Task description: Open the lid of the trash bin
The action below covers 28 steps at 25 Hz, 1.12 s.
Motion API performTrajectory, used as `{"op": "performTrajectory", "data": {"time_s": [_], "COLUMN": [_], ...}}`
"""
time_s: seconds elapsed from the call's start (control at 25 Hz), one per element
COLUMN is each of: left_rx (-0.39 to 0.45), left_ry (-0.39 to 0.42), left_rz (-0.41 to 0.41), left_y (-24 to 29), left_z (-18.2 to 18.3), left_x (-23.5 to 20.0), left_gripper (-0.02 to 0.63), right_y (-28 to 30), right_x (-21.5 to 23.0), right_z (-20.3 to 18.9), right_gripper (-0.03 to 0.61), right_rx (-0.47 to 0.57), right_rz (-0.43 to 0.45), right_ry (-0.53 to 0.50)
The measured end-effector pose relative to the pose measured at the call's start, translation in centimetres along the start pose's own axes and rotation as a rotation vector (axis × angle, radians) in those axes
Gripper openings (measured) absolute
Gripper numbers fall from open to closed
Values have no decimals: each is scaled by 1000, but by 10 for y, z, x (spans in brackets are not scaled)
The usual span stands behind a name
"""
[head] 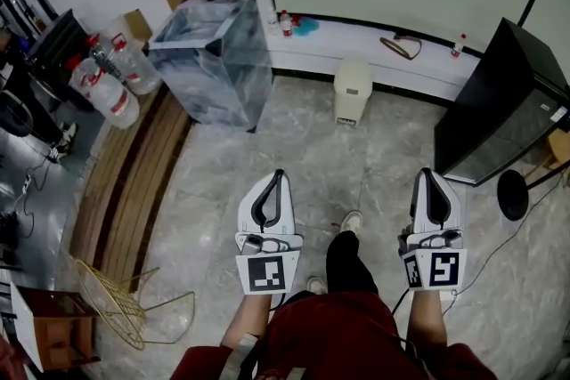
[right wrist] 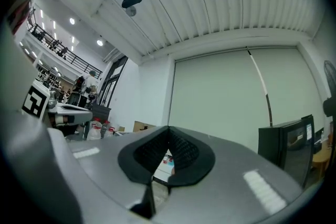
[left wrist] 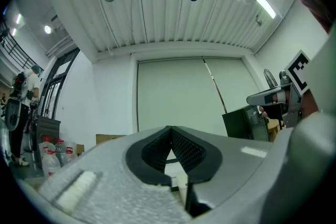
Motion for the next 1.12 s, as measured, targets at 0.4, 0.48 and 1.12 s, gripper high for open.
{"op": "performTrajectory", "data": {"time_s": [0.4,0.48,1.12], "left_rx": [-30,-24,-7], "left_ry": [24,26,17], "left_rz": [-11,-25,-93], "left_y": [95,123,330], "left_z": [-24,-27,-61], "left_x": [6,12,82], "left_gripper": [5,5,5], "right_y": [79,98,220], "right_x": [52,71,211], "right_z": [-43,-51,-108], "right_gripper": [-2,-2,-2], "right_rx": [-50,-57,-90], "right_rz": [15,5,-73], "right_ry": [45,58,97]}}
Point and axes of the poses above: the fingertips, and each gripper's own axes: y forward along the fingers, x to its right, z out of its top, the point moved 10 cm from there along -y, backward along the fingers, and after that the axes turned 7 degrees about z, right-handed, at the moved point
